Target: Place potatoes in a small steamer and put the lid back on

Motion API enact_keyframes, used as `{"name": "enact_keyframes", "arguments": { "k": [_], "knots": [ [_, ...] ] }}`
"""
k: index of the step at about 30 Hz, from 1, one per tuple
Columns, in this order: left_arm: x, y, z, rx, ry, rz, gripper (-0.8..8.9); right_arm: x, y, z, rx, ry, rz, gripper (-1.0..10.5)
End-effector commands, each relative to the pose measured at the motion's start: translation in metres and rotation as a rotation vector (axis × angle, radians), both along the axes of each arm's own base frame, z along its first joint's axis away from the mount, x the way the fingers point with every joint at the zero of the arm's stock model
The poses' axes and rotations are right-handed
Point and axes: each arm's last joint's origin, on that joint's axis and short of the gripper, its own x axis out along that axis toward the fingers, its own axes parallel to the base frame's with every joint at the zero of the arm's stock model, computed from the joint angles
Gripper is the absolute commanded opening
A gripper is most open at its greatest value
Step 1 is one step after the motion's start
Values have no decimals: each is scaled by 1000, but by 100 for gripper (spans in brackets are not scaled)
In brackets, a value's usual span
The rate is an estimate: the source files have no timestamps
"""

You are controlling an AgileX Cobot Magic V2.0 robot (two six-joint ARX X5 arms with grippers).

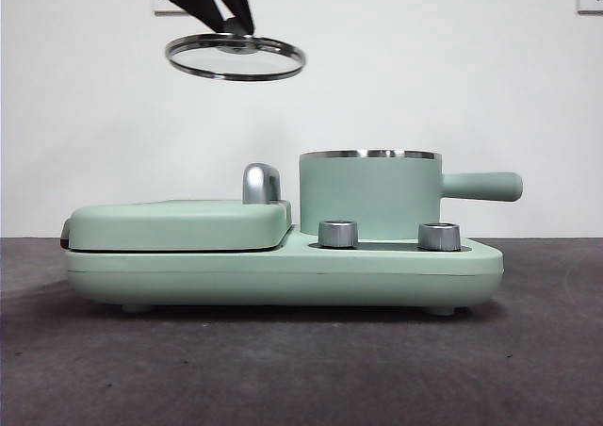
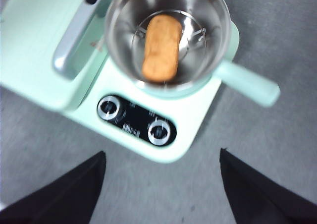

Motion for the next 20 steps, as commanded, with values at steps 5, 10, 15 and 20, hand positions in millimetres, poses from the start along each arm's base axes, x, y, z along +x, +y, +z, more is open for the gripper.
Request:
{"name": "enact_keyframes", "arguments": {
  "k": [5, 10, 15, 20],
  "knots": [
    [-7, -25, 6, -19, -43, -69, 15, -68, -26, -14, -22, 40, 32, 364],
    [-16, -39, 6, -4, -53, -125, 15, -102, -37, -33, 93, -40, 61, 364],
    [-24, -52, 6, 28, -77, -195, 15, -124, -45, -59, 221, -127, 29, 364],
    [-32, -63, 6, -1, -82, -340, 15, -144, -53, -87, 304, -189, 9, 364]
  ]
}}
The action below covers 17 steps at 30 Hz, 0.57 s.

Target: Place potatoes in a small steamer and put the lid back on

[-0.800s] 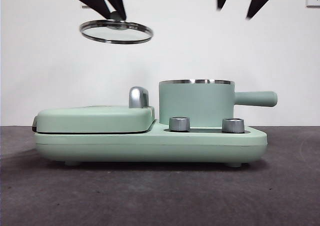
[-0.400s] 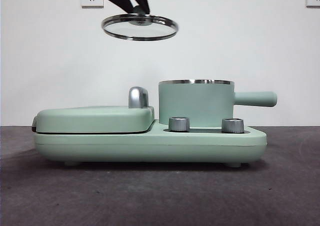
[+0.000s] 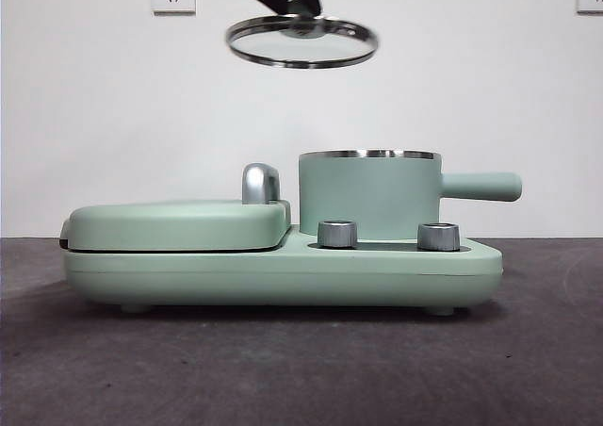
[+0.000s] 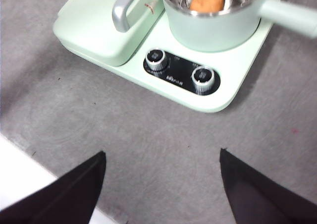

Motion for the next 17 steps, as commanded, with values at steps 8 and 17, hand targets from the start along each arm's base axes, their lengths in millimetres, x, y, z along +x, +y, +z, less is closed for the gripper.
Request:
{"name": "enact_keyframes", "arguments": {
  "k": [8, 17],
  "knots": [
    [1, -23, 2, -56, -57, -130, 15, -30, -15, -21, 131, -69, -44, 364],
    [19, -46, -31, -13, -25, -164, 15, -46, -24, -18, 216, -98, -79, 364]
  ]
}}
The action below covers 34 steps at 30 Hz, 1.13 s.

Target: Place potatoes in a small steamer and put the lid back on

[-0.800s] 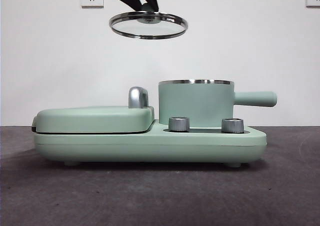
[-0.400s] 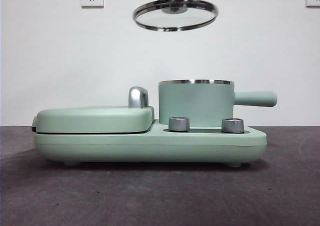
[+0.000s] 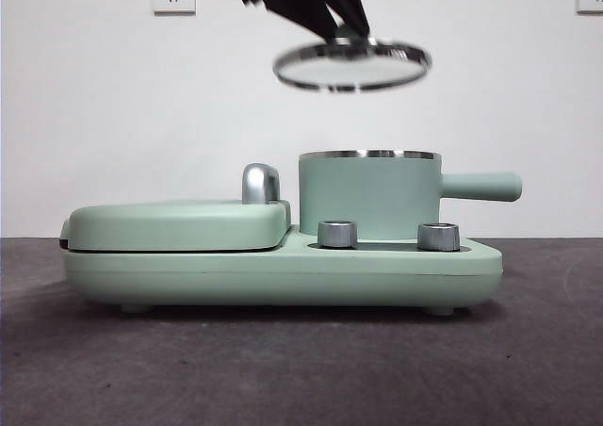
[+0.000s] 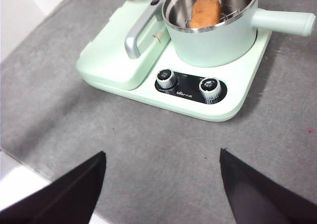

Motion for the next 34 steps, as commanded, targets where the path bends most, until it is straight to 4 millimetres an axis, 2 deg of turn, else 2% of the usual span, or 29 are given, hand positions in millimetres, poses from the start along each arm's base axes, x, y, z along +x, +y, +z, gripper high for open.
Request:
{"name": "enact_keyframes", "arguments": {
  "k": [1, 15, 23, 34],
  "knots": [
    [8, -14, -3, -19, -63, -38, 15, -2, -1, 2, 34, 0, -7, 364],
    [40, -37, -47, -20, -75, -31, 15, -3, -1, 2, 34, -2, -8, 364],
    [46, -30, -50, 4, -72, 21, 15, -3, -1, 2, 32, -4, -14, 364],
    [50, -33, -57, 2, -62, 14, 14, -3, -1, 2, 32, -4, -14, 364]
  ]
}}
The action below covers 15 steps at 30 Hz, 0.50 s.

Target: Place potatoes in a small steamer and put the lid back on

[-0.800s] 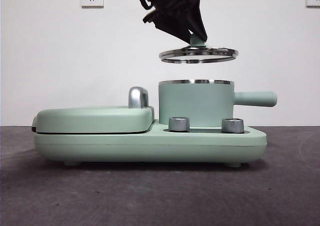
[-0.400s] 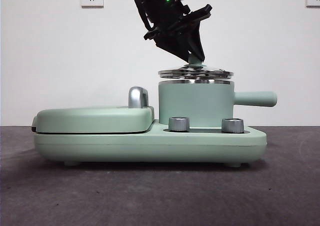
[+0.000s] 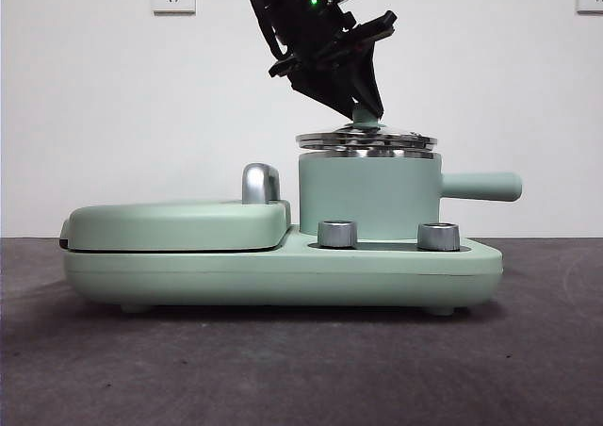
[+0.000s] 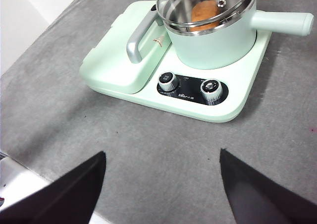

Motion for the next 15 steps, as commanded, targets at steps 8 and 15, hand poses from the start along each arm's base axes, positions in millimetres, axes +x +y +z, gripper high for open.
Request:
{"name": "enact_keyframes", "arguments": {
  "k": [8, 15],
  "knots": [
    [7, -10, -9, -11, -9, -16, 14, 0, 0, 2, 12, -5, -1, 364],
    [7, -10, -9, -22, -4, -72, 14, 0, 0, 2, 12, -5, -1, 364]
  ]
}}
